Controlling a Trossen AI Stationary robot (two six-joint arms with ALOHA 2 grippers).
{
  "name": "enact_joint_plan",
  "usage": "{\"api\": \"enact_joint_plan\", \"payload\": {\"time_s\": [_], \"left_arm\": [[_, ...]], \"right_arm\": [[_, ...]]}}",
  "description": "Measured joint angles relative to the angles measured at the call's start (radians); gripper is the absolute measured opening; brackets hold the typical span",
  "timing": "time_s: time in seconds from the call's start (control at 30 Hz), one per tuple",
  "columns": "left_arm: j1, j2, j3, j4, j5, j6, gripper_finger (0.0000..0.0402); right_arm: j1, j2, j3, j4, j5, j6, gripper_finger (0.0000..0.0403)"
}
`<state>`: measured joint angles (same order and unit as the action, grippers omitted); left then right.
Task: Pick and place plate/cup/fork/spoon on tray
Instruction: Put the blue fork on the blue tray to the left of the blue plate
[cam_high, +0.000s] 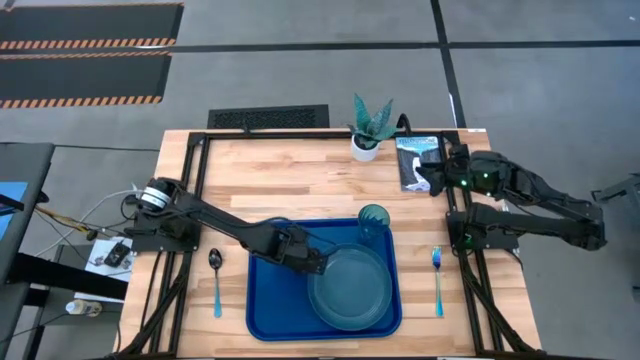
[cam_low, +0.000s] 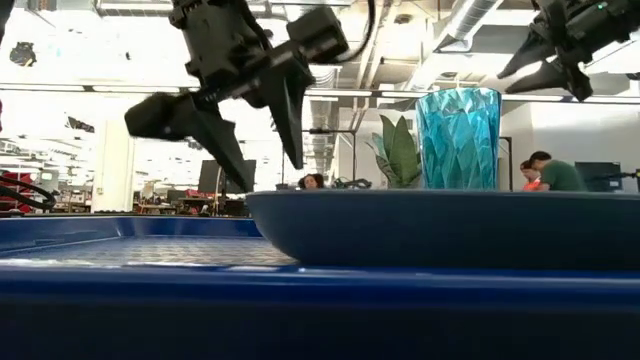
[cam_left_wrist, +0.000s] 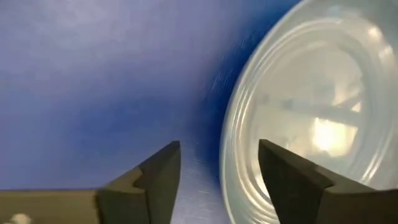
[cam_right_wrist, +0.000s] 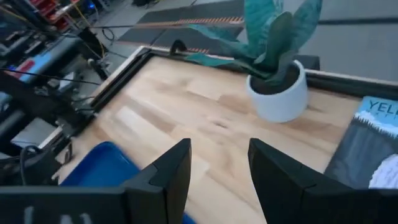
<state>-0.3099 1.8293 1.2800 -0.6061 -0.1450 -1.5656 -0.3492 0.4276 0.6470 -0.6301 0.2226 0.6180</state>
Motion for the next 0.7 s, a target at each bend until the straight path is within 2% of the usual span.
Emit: {"api": "enact_joint_plan", "payload": {"time_s": [0.1,0.23,0.4,0.53,0.7], "left_arm": [[0.002,-0.06,0.0,-0.058,-0.058,0.003,0.0216],[0.023,-0.156,0.0,-0.134,-0.168,0.037,0.0223],[0.076,-0.28,0.0,-0.214,-0.278,0.104,0.0223],[0.131,-0.356,0.0,-0.232,-0.336,0.202,0.0224],[0.212,-0.41,0.0,-0.236,-0.32,0.356,0.0224]], "right_arm": [[0.004,0.066,0.058,-0.03,-0.055,0.0,0.0178],[0.038,0.177,0.118,-0.118,-0.205,0.021,0.0173],[0.157,0.308,0.124,-0.273,-0.347,0.191,0.017],[0.342,0.357,0.112,-0.375,-0.318,0.406,0.0172],[0.62,0.374,0.096,-0.433,-0.259,0.761,0.0194]]}}
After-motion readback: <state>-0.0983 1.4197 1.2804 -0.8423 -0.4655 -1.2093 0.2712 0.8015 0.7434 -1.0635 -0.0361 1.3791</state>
